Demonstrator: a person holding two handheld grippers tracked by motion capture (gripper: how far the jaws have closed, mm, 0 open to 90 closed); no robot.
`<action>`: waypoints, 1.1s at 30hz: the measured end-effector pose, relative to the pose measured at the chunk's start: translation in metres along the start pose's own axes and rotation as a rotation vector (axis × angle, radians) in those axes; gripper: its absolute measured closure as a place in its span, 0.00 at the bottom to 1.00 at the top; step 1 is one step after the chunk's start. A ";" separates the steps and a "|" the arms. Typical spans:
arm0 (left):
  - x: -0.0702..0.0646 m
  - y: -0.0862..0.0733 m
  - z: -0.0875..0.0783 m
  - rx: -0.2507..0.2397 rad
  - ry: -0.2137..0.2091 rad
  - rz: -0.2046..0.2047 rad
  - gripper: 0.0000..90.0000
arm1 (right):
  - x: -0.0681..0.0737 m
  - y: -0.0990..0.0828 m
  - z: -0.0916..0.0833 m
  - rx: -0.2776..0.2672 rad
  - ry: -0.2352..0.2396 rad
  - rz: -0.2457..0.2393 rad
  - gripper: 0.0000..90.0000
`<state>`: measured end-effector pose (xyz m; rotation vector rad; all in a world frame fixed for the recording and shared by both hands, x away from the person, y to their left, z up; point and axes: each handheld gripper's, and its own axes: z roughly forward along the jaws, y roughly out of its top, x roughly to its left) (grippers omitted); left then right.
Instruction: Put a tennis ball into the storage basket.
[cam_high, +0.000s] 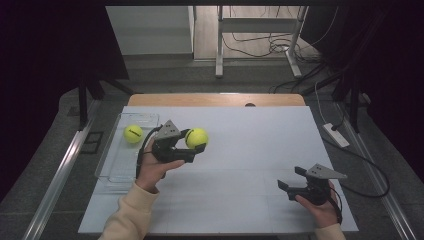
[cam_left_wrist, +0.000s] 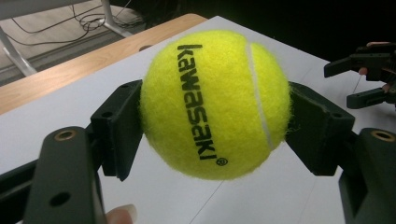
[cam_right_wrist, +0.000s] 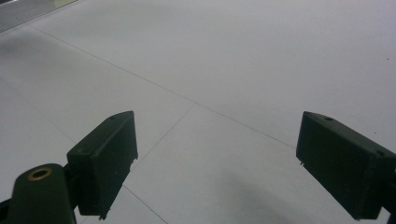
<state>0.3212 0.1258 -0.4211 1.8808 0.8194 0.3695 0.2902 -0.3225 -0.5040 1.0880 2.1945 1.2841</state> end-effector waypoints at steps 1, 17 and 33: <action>0.000 0.000 0.000 0.000 0.000 0.000 0.30 | 0.000 0.000 0.000 0.000 0.000 0.000 0.14; 0.011 -0.001 -0.010 -0.019 0.024 -0.022 0.30 | 0.000 0.000 0.000 -0.002 0.001 -0.001 0.14; 0.025 -0.001 -0.026 -0.058 0.082 -0.055 0.30 | 0.000 0.000 0.000 -0.002 0.001 0.000 0.14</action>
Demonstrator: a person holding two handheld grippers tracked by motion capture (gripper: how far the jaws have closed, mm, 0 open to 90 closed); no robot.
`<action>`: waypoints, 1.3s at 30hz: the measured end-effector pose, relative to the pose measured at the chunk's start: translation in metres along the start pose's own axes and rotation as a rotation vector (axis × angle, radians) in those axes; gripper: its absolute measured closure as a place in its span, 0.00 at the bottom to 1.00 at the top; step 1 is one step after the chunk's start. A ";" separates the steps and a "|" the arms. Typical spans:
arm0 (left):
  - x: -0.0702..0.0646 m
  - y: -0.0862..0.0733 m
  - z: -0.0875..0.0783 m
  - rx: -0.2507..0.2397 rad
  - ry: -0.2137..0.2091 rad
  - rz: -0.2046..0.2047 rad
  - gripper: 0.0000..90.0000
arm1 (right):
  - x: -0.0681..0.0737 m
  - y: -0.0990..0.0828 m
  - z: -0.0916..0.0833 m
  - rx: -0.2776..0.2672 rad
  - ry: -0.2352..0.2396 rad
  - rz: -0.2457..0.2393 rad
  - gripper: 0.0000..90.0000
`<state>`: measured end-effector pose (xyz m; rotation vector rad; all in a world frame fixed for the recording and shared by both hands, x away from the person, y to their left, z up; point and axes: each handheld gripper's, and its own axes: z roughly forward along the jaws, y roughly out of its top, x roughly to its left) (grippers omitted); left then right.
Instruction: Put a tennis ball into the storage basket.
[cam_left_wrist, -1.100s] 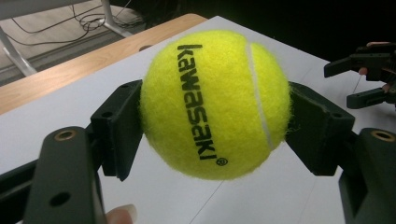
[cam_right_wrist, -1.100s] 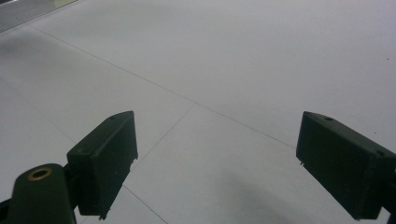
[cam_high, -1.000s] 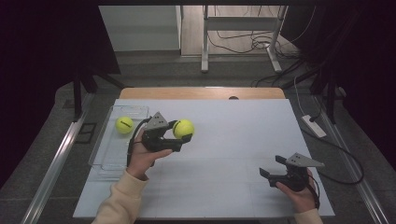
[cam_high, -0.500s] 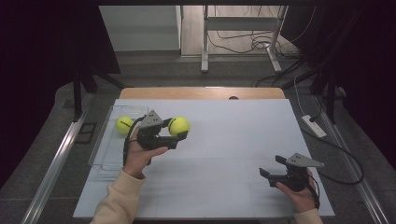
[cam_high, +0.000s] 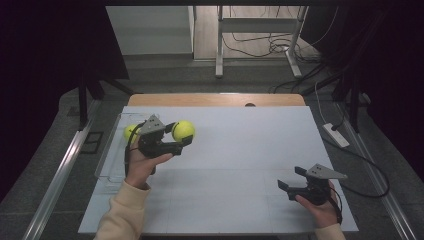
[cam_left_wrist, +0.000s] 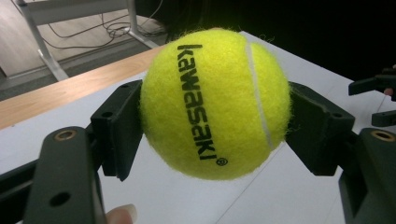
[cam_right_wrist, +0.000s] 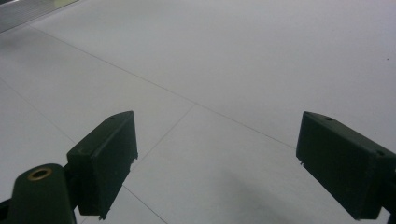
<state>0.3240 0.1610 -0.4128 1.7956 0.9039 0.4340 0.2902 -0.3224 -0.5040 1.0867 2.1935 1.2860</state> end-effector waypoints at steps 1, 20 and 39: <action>0.001 0.000 -0.001 -0.002 0.005 -0.003 0.30 | 0.000 0.000 0.000 0.000 0.000 0.000 0.14; 0.014 -0.002 -0.009 -0.006 0.062 -0.033 0.30 | 0.000 0.000 0.000 0.000 0.002 -0.002 0.14; 0.033 -0.006 -0.023 -0.006 0.133 -0.078 0.30 | 0.001 0.000 0.000 -0.001 0.000 -0.005 0.14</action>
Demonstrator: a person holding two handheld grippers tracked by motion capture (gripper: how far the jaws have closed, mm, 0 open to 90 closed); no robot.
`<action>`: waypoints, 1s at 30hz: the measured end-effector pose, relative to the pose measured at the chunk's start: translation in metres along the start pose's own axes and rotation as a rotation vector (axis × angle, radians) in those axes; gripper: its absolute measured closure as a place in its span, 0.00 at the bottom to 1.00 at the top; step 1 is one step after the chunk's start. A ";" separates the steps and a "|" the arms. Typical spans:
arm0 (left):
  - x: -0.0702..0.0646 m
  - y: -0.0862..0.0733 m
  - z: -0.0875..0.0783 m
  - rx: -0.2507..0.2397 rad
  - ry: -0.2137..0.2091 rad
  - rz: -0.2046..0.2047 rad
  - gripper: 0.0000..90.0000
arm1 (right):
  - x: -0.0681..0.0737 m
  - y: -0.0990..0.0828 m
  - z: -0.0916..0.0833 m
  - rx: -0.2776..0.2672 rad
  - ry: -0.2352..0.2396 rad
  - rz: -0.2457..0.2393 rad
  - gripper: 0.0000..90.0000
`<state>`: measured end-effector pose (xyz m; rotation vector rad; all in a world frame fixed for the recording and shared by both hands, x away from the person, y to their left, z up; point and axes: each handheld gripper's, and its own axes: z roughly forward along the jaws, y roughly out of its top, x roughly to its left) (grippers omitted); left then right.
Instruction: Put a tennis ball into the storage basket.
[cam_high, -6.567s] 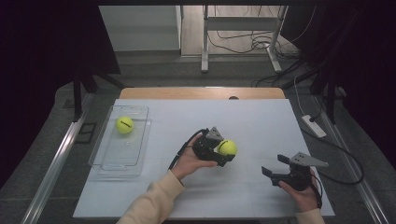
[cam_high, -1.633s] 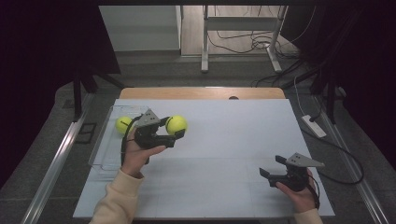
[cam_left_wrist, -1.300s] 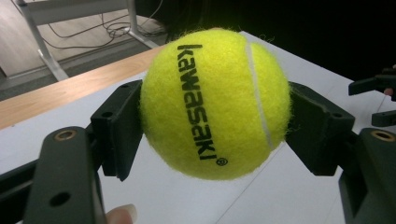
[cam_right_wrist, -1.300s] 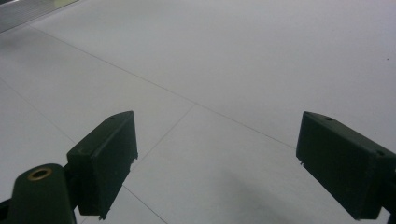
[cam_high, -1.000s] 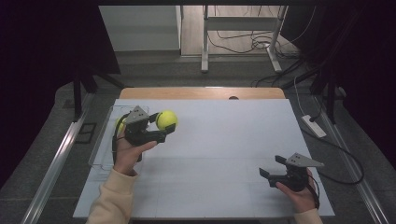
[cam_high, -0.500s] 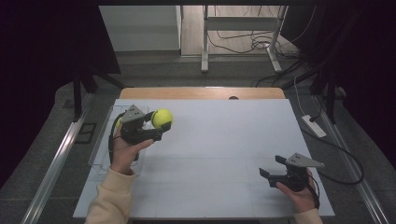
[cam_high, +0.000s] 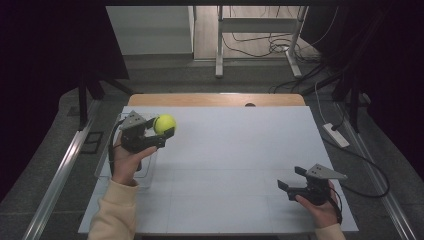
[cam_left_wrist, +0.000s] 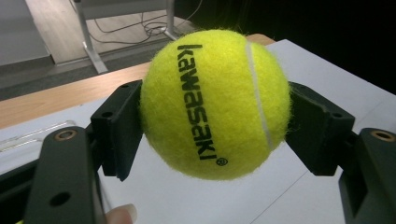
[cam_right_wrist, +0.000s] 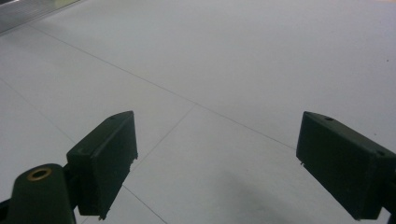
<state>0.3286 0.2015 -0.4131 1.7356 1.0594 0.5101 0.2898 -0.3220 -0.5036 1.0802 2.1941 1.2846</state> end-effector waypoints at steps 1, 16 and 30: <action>0.002 0.000 -0.001 0.000 0.003 -0.006 0.30 | 0.000 0.000 0.000 0.000 0.000 -0.001 0.14; 0.013 -0.003 -0.007 0.009 0.029 -0.034 0.30 | 0.000 0.000 0.000 0.000 0.002 0.001 0.14; 0.020 -0.007 -0.015 0.014 0.072 -0.044 0.30 | 0.000 0.000 0.000 -0.002 0.000 0.001 0.14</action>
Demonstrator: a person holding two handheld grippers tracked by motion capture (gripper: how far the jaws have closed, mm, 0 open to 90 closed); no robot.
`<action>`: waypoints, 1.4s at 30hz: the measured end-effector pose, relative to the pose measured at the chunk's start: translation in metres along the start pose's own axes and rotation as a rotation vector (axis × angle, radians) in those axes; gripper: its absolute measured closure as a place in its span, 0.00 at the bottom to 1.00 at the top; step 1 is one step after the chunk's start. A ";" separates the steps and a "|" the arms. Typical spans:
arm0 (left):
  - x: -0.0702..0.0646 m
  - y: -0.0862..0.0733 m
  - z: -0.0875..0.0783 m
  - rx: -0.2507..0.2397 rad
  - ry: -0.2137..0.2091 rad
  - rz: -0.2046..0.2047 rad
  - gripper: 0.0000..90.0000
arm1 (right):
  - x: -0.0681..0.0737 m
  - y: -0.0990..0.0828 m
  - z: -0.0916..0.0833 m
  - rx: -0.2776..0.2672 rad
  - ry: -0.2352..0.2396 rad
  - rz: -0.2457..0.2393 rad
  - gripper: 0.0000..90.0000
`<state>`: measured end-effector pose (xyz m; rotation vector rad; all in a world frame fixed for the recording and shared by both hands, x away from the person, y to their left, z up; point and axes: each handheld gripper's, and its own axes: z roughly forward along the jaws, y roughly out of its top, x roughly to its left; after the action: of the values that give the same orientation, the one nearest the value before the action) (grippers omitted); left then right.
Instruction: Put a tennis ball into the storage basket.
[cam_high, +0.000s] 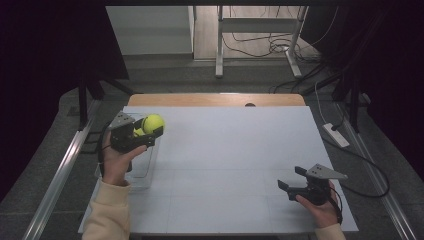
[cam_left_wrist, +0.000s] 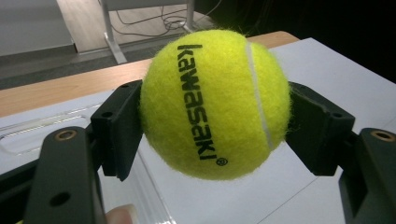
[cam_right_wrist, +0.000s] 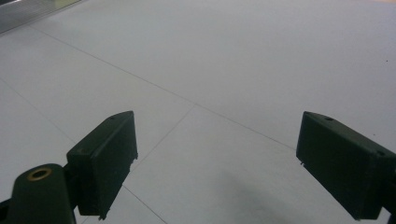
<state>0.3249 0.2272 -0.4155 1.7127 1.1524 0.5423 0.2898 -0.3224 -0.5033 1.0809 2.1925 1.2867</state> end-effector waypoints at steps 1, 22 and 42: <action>0.001 -0.001 -0.001 0.000 0.005 -0.002 0.30 | 0.000 0.000 0.000 0.000 0.000 0.001 0.14; 0.021 -0.009 -0.018 0.020 0.075 -0.023 0.30 | 0.000 0.000 0.000 0.000 -0.001 0.001 0.14; 0.042 -0.018 -0.028 0.049 0.155 -0.057 0.30 | 0.000 0.000 0.001 0.003 -0.003 0.001 0.14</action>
<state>0.3144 0.2790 -0.4253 1.6977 1.3297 0.6246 0.2900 -0.3217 -0.5034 1.0848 2.1925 1.2819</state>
